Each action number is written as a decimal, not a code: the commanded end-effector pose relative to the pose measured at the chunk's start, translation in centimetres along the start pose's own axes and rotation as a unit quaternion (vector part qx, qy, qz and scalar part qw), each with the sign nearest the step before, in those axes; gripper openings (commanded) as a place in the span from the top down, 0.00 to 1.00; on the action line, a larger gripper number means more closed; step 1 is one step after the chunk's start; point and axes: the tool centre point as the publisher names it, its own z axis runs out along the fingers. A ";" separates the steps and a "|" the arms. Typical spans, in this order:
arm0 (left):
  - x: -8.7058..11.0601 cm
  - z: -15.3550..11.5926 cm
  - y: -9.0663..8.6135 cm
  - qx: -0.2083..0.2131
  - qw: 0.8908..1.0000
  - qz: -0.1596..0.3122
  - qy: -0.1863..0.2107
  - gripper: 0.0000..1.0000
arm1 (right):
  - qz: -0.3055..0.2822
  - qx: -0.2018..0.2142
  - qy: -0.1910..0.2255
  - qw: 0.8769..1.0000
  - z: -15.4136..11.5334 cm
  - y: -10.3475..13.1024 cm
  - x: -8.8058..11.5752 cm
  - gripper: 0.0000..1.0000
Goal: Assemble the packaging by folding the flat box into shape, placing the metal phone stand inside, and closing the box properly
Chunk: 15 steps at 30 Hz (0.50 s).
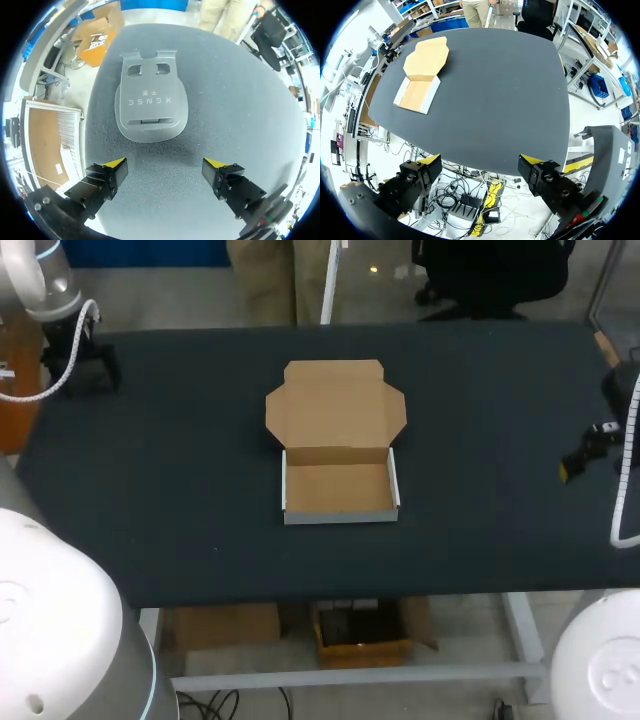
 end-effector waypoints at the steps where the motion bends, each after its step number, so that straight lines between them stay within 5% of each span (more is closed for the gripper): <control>1: 0.0 0.0 -0.6 -0.034 0.999 -0.001 0.000 0.00 | 0.000 0.003 -0.001 1.000 -0.2 0.0 0.0 0.00; 15: -0.5 -0.1 -1.7 -0.030 1.000 -0.006 -0.005 0.00 | 0.000 0.003 -0.001 1.000 -0.2 0.0 0.0 0.00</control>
